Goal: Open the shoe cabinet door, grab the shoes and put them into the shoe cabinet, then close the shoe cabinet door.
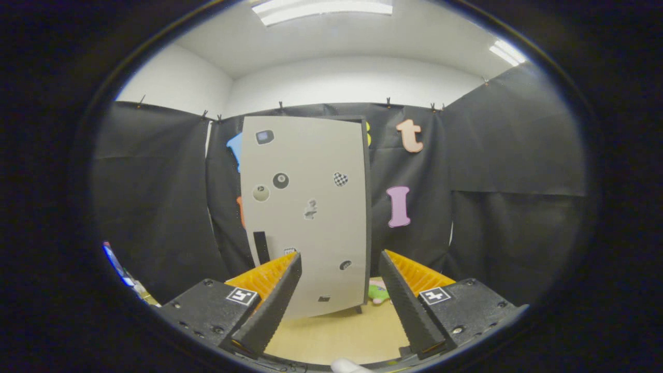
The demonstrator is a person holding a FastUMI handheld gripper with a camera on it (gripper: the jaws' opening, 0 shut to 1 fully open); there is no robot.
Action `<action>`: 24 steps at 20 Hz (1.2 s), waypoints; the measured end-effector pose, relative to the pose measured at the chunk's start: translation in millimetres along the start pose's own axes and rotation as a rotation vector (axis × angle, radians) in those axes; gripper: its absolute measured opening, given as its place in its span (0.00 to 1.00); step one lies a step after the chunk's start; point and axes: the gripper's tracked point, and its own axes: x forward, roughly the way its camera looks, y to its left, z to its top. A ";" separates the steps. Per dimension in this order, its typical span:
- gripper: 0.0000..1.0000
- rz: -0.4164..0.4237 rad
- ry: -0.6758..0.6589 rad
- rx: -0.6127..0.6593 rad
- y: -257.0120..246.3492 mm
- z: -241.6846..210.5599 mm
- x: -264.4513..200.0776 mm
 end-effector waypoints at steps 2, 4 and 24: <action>0.98 -0.010 -0.007 -0.003 -4.7 7.1 -15.1; 0.98 -0.030 -0.012 -0.010 -11.5 11.5 -27.9; 0.98 -0.011 0.014 -0.030 4.9 2.4 -55.9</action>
